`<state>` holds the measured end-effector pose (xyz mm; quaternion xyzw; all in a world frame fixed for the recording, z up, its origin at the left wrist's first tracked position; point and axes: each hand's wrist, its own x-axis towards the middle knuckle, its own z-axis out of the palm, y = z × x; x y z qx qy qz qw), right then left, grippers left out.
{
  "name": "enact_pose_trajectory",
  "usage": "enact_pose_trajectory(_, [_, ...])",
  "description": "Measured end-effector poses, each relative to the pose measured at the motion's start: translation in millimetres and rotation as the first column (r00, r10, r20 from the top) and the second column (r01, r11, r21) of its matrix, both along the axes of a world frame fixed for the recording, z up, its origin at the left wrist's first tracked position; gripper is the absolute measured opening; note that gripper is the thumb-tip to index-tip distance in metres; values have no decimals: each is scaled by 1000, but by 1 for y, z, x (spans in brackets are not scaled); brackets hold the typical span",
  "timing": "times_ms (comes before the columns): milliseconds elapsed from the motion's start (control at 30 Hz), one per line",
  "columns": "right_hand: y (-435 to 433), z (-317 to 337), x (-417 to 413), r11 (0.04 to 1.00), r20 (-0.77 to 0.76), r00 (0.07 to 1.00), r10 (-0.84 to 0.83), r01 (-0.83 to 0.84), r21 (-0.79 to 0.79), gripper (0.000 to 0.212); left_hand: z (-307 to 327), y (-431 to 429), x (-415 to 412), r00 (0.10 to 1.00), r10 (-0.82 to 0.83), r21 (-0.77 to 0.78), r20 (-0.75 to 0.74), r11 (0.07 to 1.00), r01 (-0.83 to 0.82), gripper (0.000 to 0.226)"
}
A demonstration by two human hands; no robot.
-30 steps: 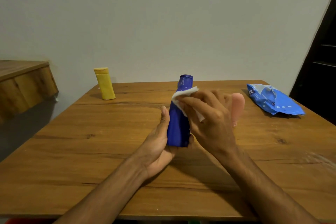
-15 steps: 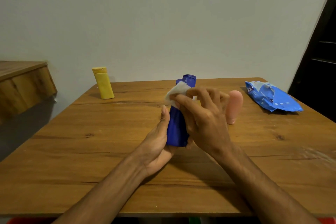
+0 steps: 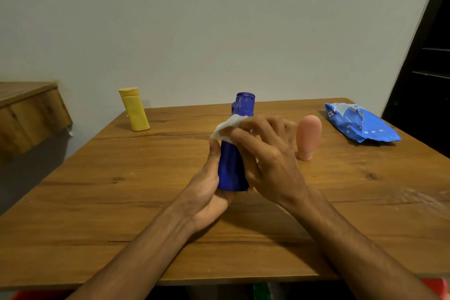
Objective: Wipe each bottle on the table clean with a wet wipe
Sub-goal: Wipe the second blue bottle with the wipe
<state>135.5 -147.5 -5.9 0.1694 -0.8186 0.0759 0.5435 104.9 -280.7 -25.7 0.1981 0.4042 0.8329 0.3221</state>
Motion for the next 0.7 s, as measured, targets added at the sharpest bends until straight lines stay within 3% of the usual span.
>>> enact_pose_trajectory(67, [2, 1, -1, 999, -7, 999, -44, 44, -2, 22, -1, 1, -2, 1000, -22, 5, -7, 1000, 23, 60])
enact_pose_trajectory(133, [5, 4, -1, 990, -10, 999, -52, 50, -131, 24, -1, 1, -3, 998, -62, -5, -3, 998, 62, 66])
enact_pose_trajectory(333, [7, 1, 2, 928, 14, 979, 205, -190, -320, 26, -1, -1, -4, 986, -151, 93, 66, 985, 144, 67])
enact_pose_trajectory(500, [12, 2, -2, 836, 22, 973, 229, -186, -517, 28, 0, -4, -6, 972, -224, 99, 78, 971, 216, 73])
enact_pose_trajectory(700, [14, 7, 3, 827, 1, 956, 294, -254, -502, 25, 1, -5, -4, 961, -253, 138, 107, 961, 238, 72])
